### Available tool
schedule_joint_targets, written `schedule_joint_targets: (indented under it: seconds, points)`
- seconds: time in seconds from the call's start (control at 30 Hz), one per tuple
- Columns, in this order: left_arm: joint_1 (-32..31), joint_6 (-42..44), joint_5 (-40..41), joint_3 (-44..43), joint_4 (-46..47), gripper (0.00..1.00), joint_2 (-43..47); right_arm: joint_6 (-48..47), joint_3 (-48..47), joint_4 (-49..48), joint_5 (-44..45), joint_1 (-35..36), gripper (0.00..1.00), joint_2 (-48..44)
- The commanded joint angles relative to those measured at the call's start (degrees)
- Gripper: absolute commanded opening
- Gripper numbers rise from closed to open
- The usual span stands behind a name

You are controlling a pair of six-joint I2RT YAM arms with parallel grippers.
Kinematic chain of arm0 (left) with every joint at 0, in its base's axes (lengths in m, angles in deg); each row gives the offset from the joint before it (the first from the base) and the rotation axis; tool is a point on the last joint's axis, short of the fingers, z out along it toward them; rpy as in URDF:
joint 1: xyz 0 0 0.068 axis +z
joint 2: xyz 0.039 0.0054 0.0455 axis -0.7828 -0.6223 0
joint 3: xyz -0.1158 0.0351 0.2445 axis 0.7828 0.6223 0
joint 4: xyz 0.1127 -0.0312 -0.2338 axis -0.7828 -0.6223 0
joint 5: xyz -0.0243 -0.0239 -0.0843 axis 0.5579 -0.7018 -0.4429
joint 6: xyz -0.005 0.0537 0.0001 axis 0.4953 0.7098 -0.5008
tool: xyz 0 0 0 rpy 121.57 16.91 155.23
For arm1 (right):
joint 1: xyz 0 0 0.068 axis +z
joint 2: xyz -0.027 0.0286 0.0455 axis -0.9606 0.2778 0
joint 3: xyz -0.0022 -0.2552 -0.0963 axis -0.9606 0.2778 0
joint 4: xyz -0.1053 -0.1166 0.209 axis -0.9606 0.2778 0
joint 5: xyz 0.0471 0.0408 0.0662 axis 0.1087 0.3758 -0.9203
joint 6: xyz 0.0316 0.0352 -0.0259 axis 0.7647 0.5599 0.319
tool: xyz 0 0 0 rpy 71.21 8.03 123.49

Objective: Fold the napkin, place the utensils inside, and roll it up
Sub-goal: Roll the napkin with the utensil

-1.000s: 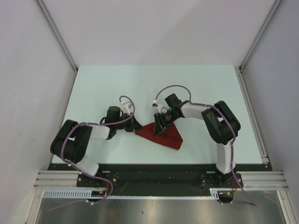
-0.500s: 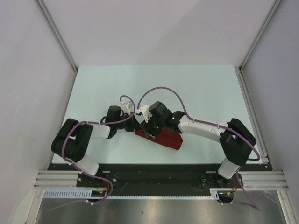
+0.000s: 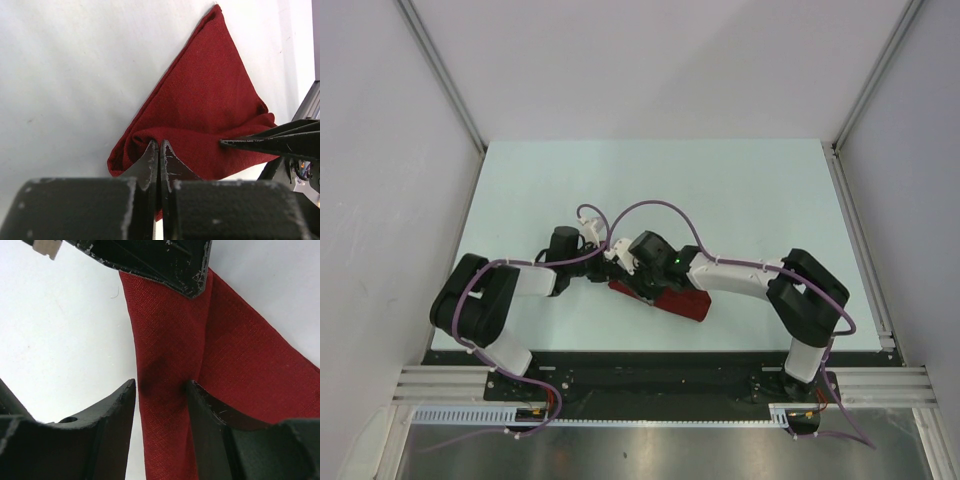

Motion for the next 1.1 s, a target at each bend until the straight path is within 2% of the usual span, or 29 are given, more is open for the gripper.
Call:
schedule_joint_targets:
  seconds: [0.0,0.13,0.33,0.43,0.47,0.5,0.53,0.57,0.63,0.67,0.77,0.93,1.07]
  points:
    - [-0.31,0.42,0.09,-1.42,-0.24,0.0,-0.72,-1.28,-0.65,0.81,3.41,0.57,0.5,1.84]
    - [-0.31,0.51,-0.17,-1.34,-0.15,0.03,-0.46,-1.2,-0.65,1.69,6.23,0.57,0.5,4.13]
    - [-0.31,0.68,0.27,-1.25,-0.24,0.15,0.33,-1.2,0.32,1.78,7.03,0.48,0.51,6.33]
    - [-0.31,0.77,0.44,-1.07,-0.24,0.22,0.95,-0.93,0.58,2.48,6.23,0.31,0.54,7.47]
    - [-0.31,0.77,0.53,-0.98,-0.32,0.29,1.21,-0.76,0.5,2.74,5.8,-0.04,0.51,7.73]
    - [-0.31,1.03,0.97,-0.81,-0.41,0.33,1.65,-0.41,0.32,3.44,4.05,-0.48,0.47,8.08]
    - [-0.22,1.29,2.36,-0.81,-1.2,0.38,2.7,0.12,0.32,3.8,2.21,-0.83,0.36,8.43]
    - [-0.22,1.56,3.34,-0.63,-1.73,0.48,3.4,0.91,0.41,4.06,-1.64,-2.14,0.31,8.53]
    - [-0.14,2.44,6.14,-0.28,-2.87,0.61,5.51,1.79,0.93,4.59,-7.18,-3.82,0.19,8.44]
    - [-0.05,2.53,7.11,-0.11,-3.22,0.63,6.13,2.32,1.2,4.59,-12.96,-5.39,0.17,8.18]
    - [0.39,2.62,10.28,0.68,-4.1,0.69,8.5,3.11,2.6,3.98,-22.03,-7.59,0.11,7.39]
    - [1.27,1.83,13.45,2.97,-2.97,0.73,12.02,4.95,3.84,2.31,-30.93,-10.76,0.08,8.61]
    - [1.27,1.3,10.83,4.99,0.55,0.73,13.96,6.45,3.84,0.12,-36.91,-13.49,0.07,11.5]
